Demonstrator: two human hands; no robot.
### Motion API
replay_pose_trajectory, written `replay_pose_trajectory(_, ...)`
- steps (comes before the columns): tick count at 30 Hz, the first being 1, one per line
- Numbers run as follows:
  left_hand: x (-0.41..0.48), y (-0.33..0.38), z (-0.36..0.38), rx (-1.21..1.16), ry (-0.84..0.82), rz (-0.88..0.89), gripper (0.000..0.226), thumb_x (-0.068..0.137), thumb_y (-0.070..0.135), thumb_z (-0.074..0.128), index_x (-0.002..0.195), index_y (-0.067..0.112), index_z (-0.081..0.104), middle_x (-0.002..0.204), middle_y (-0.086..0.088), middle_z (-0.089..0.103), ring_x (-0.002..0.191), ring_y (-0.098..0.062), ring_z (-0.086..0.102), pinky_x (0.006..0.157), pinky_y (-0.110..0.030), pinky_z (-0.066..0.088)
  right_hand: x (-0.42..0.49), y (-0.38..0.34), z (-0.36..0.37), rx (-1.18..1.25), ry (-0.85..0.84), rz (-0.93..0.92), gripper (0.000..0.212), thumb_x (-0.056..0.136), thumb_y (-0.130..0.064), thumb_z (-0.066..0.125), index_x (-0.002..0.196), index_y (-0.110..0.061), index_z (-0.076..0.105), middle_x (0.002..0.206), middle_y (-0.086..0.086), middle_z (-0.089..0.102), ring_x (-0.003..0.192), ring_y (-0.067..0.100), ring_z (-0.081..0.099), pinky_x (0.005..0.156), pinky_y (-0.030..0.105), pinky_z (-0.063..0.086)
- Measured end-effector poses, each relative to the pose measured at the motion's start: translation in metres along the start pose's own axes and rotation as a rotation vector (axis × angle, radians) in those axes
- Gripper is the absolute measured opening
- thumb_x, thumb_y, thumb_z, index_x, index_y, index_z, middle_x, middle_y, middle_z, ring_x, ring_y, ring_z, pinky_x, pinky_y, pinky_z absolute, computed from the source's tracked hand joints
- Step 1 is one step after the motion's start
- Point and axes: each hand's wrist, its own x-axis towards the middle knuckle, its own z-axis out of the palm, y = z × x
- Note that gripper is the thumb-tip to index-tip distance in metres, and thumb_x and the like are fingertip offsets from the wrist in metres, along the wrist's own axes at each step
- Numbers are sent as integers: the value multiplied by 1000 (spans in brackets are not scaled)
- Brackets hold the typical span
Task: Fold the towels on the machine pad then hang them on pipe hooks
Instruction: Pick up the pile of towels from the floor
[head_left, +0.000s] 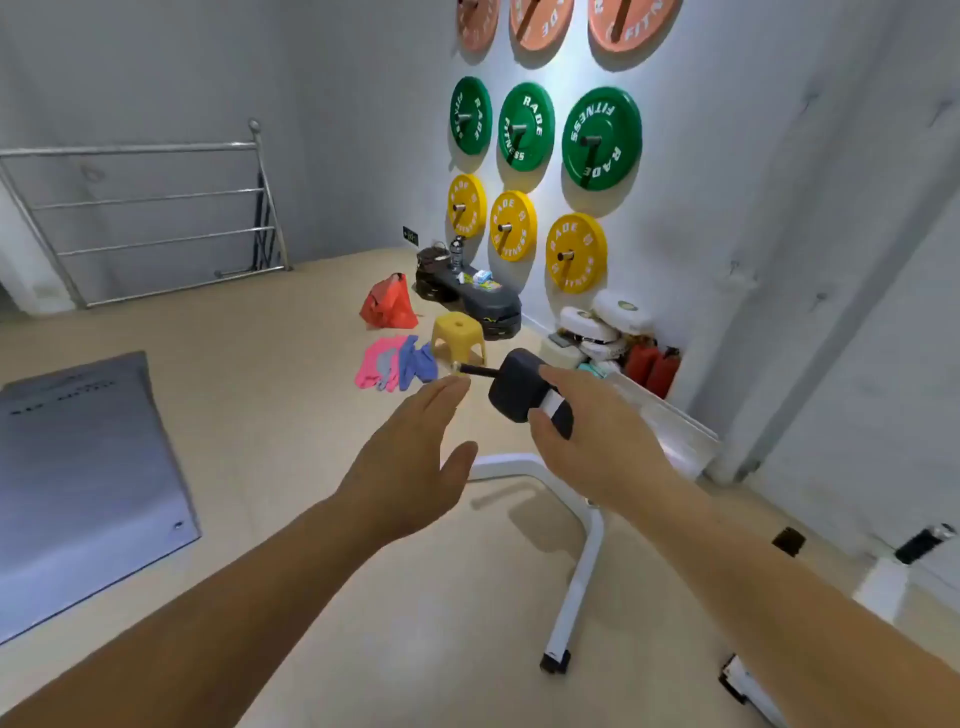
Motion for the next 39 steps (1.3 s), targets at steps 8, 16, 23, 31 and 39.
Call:
replay_pose_trajectory(8,26,-159,17,-23,-17,-310,66,102,38,54,161,30,26,166,11,30,152,-9,29,123,-28,28,114,-38,149,141,-238,25,53,103,-45,53,153,-33,43,156,-12,48,143,10,44,117,31,35)
replay_pose_trajectory(16,163,-341,-2,-98,-33,-425,63,103,41,51,161,32,26,166,13,31,152,-10,31,125,-36,31,317,-104,265,130,-299,10,49,103,-45,51,151,-34,46,155,-15,49,142,8,44,115,29,35)
replay_pose_trajectory(23,315,-445,-10,-152,-146,-399,62,104,39,51,160,31,27,164,14,33,150,-7,32,122,-25,27,478,-101,320,172,-293,147,45,101,-43,54,144,-31,56,145,-15,58,134,5,52,110,29,44)
replay_pose_trajectory(31,505,-577,22,-151,-272,-388,60,103,34,51,159,26,31,160,14,38,145,-6,39,113,-16,29,682,-48,422,267,-306,241,38,101,-36,56,136,-22,63,136,-11,65,128,8,58,102,26,45)
replay_pose_trajectory(39,698,-724,-5,-152,-247,-454,59,103,34,51,158,25,32,160,15,38,145,-5,39,112,-15,30,944,-63,522,317,-464,260,33,98,-37,57,126,-26,67,115,-11,73,113,11,67,92,29,51)
